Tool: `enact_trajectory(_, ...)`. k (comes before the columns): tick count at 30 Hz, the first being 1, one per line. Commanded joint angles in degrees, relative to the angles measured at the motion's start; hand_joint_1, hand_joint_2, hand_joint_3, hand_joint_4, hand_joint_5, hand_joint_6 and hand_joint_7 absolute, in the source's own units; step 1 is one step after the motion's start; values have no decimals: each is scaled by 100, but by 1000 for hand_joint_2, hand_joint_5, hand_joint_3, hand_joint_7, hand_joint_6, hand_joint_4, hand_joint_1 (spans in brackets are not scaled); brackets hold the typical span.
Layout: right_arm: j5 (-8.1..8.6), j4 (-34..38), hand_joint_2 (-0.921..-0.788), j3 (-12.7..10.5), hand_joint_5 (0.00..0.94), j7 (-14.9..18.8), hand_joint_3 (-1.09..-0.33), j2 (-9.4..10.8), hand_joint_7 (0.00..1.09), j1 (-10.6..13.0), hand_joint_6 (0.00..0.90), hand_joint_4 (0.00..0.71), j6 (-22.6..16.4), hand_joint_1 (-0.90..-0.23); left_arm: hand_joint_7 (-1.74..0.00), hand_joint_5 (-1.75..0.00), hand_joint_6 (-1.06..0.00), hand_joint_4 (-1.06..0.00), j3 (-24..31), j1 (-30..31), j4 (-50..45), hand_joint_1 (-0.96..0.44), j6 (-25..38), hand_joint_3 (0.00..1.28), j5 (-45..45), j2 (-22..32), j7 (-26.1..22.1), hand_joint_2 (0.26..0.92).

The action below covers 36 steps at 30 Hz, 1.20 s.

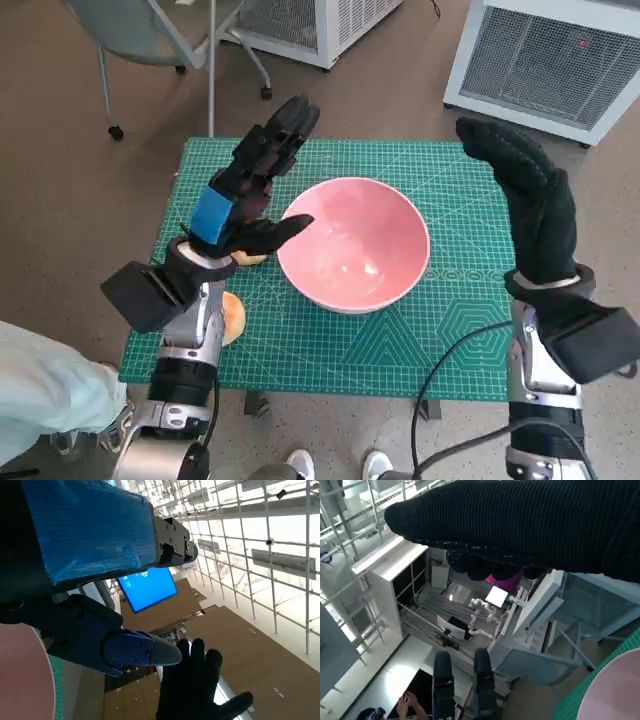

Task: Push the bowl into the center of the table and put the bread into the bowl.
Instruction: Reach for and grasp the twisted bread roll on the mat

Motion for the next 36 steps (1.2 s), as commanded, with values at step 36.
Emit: enact_trajectory(36,106,108,-921,164,0,101,-735,1,553,-150,3,210,361,-665,-31,0,-249,-62,-427,442,-2676,-279,4003,1,3707,2754,-225,750)
